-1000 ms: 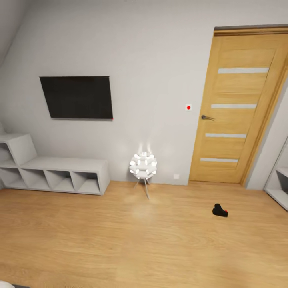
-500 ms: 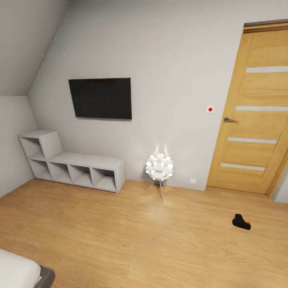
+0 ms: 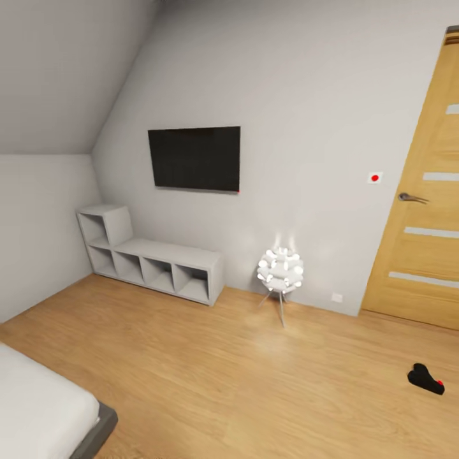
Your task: Attach the digital camera to the camera tripod in the bedroom.
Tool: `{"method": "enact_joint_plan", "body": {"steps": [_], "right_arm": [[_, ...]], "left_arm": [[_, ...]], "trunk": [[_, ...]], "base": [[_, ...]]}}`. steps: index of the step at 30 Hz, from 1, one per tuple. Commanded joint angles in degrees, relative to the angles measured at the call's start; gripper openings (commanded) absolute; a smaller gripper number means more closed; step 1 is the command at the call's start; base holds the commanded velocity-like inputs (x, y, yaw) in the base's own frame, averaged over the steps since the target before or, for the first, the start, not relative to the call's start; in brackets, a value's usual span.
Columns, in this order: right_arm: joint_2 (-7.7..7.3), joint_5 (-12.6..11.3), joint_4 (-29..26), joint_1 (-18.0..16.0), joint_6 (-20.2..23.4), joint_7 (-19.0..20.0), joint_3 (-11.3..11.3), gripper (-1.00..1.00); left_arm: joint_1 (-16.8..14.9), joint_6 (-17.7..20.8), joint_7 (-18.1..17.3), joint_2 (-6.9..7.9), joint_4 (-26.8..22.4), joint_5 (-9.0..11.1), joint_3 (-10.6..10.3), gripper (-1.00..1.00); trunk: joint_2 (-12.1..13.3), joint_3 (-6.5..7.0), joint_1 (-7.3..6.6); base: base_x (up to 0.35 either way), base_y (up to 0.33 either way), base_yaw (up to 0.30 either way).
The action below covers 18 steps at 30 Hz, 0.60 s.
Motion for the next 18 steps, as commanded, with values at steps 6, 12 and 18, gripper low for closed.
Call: {"method": "enact_joint_plan", "body": {"steps": [6,12,18], "right_arm": [[0.00,0.50,0.09,-0.02,-0.26,-0.04,-0.06,1.00],[0.00,0.52,0.09,-0.02,-0.15,-0.01,-0.06,1.00],[-0.07,0.46,0.09,-0.02,-0.11,-0.01,-0.06,1.00]], "left_arm": [[0.01,-0.14,0.02,-0.02,0.00,0.15,0.07,1.00],[0.01,-0.13,0.02,-0.02,0.02,-0.12,0.01,1.00],[0.01,-0.13,0.02,-0.05,0.02,-0.21,0.00,1.00]], "trunk": [[-0.02,0.14,0.00],[-0.02,0.28,0.00],[-0.02,0.30,0.00]], "base": [[0.031,0.095,0.288],[0.093,0.267,0.225],[0.106,0.303,0.039]]}}
